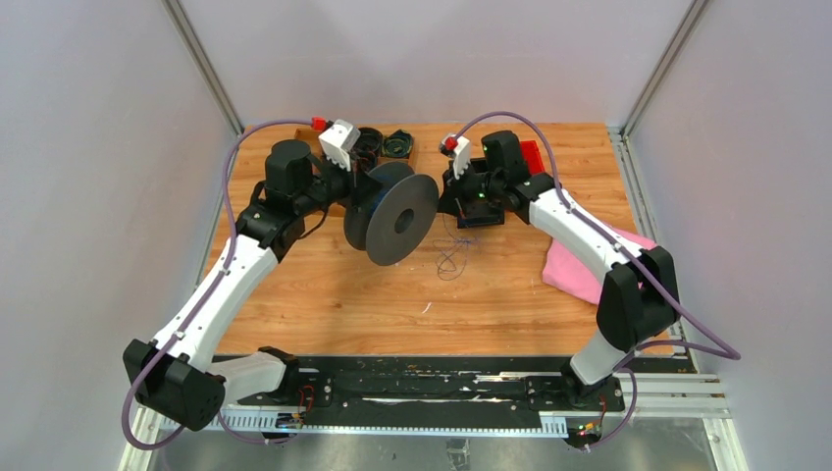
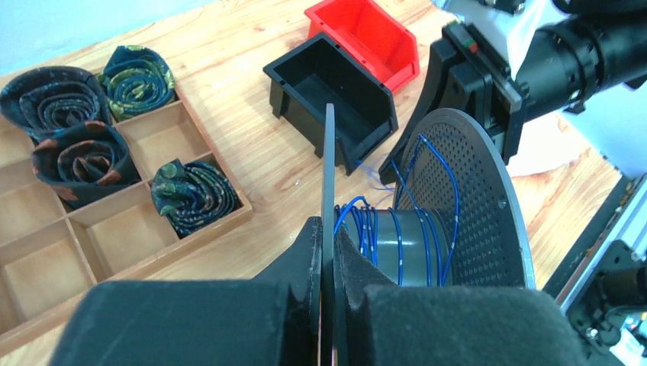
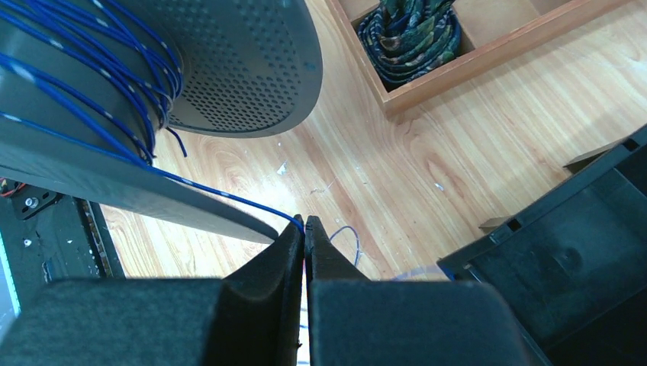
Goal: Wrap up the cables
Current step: Wrap the cable around the cable reel.
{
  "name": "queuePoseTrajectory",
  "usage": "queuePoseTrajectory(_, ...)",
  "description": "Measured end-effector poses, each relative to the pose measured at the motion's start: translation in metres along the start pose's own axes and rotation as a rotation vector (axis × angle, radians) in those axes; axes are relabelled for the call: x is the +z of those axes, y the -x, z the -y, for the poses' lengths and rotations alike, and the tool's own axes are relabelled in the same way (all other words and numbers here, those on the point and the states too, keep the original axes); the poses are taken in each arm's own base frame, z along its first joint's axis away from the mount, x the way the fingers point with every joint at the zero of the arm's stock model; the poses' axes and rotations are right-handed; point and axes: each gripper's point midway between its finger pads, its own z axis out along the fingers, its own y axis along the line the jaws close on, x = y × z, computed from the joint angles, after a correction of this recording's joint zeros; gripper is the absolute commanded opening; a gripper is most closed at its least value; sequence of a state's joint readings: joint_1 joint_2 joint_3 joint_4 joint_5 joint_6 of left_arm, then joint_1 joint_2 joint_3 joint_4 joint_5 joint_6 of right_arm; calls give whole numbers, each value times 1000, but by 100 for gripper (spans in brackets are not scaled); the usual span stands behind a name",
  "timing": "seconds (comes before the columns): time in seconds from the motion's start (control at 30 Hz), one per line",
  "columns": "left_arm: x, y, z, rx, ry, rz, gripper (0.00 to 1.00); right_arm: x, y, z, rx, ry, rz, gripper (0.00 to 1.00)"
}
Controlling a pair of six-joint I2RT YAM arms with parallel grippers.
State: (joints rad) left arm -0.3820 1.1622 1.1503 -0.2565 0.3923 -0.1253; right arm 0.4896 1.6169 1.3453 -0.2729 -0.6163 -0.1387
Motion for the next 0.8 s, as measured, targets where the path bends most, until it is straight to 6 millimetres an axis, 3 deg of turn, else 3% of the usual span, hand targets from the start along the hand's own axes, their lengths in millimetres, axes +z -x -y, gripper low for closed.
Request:
queuePoseTrajectory(0.17,-2,9,-8,-77,16,33,0,9,-14,-2,29,51,-9,6)
queuePoseTrajectory(0.37,-7,30,-19,-166,24,112,0,21,-46,-4,90,109,-52,8)
queuePoseTrajectory(0.6,-11,43,-27,-250,30,164,0,32,-63,-13,126,187,-57,11)
queuePoseTrajectory(0.7,-12,46,-30,-270,36,176,0,34,-64,-14,129,203,-51,18)
queuePoseTrajectory(0.8,-12,46,-30,-282,36,178,0,34,-63,-16,140,217,-37,37)
